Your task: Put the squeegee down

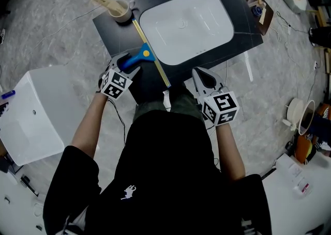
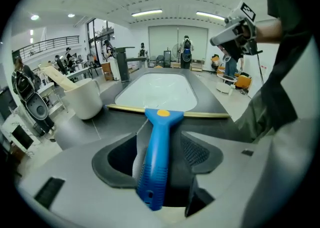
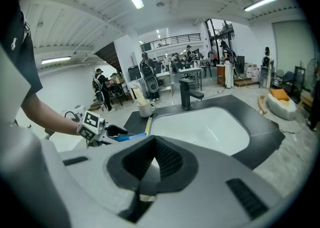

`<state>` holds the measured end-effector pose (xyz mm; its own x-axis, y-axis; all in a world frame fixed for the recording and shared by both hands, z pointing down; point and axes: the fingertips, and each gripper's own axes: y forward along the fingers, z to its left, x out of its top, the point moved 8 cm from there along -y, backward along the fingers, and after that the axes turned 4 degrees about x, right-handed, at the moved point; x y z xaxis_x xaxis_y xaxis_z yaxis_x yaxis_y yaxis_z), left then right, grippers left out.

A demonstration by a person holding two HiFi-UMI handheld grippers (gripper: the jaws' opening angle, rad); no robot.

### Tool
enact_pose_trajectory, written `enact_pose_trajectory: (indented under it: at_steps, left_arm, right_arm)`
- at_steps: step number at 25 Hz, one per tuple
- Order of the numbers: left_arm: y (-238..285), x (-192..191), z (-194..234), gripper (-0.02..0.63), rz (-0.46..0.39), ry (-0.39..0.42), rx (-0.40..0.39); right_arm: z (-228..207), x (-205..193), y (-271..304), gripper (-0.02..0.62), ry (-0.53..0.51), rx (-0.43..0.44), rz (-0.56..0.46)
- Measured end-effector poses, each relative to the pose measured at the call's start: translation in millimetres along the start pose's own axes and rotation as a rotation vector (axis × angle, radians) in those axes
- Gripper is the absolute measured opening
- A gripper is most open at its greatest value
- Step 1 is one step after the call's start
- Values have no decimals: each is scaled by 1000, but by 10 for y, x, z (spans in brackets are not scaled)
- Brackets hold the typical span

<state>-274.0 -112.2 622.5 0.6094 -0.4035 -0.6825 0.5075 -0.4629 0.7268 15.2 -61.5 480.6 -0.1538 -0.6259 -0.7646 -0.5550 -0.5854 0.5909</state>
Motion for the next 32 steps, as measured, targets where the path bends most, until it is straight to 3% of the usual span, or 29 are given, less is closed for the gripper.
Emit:
enact_pose_trajectory:
  at_steps: [4,7,15,21,32]
  left_arm:
    - [-251,70,-8,272,-52,-67,89]
    - [-494,155,1,226,-92,-148,194]
    - [-1103,495,-346,3,-208,-376,493]
    - [-1404,815,-871,3,-293,-468,629]
    - [-1769,1308,-1845,3,-377,-491,807]
  right_arm:
    - [-24,96,-36,2,-34,23,-26]
    - [-68,250,-19,2,-60,71,-64]
    - [-168,529,-77,2,-147,242,-121]
    - [-251,553,-359,2,-189,352,-157]
    - [-363,427,-1059,2,-272,438,-254]
